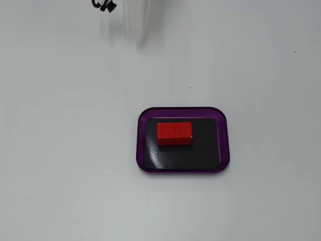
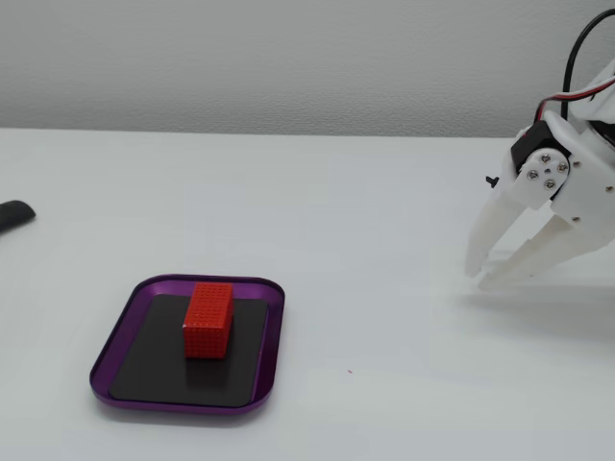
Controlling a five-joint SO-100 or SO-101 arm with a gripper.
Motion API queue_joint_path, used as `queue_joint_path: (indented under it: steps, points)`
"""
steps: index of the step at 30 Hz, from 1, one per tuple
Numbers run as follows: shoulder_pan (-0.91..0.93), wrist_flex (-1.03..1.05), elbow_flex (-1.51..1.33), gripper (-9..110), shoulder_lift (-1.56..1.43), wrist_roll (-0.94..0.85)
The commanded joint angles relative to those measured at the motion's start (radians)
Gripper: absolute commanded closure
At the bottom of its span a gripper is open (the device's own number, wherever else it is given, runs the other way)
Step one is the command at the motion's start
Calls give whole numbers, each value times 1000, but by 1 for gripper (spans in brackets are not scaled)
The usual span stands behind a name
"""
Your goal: Remove the cube from the box.
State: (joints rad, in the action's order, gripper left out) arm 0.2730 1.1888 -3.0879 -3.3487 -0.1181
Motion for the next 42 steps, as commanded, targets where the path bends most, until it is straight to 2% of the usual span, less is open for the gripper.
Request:
queue_joint_path:
  steps: [1,14,18,22,29,34,42]
  points:
    - [-6,-37,-11,102,-64,146]
    - [-6,-63,-2,102,-64,140]
    - [-6,-120,109,102,-37,55]
    - [-14,-130,261,102,80,54]
    - [-173,-126,653,102,627,54]
    - [-196,-104,1012,97,1103,44]
    - [-206,124,1620,84,1709,43]
